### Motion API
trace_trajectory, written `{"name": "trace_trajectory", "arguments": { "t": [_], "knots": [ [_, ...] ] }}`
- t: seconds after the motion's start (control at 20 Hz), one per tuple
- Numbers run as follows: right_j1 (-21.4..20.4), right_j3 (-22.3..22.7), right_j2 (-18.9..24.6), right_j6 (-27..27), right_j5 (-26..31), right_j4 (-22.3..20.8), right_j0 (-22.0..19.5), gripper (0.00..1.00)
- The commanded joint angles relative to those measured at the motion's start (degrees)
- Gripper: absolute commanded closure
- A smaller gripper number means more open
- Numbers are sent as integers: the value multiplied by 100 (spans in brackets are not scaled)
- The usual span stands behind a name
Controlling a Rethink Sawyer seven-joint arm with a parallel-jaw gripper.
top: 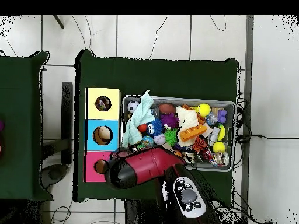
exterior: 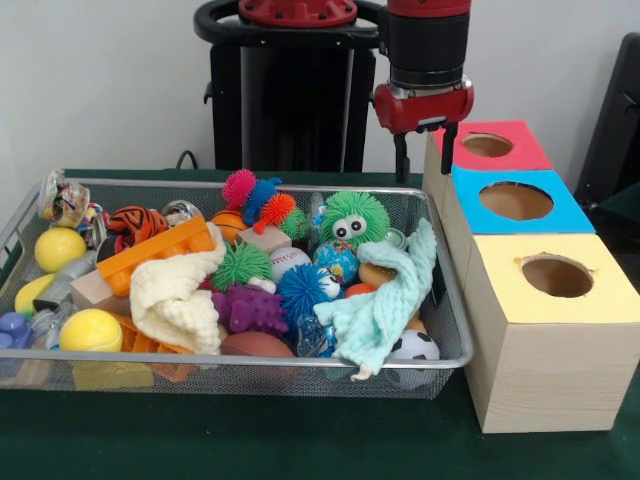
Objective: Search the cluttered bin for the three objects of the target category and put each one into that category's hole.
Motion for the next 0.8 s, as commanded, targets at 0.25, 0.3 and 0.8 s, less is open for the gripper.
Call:
{"name": "trace_trajectory", "arguments": {
  "t": [0.25,0.3,0.8],
  "knots": [
    [694,-589,-934,438,-910,-1005,-69,0],
    [689,-547,-881,451,-926,-942,-109,0],
    [1027,32,-122,902,-1526,-35,-856,0]
  ]
}}
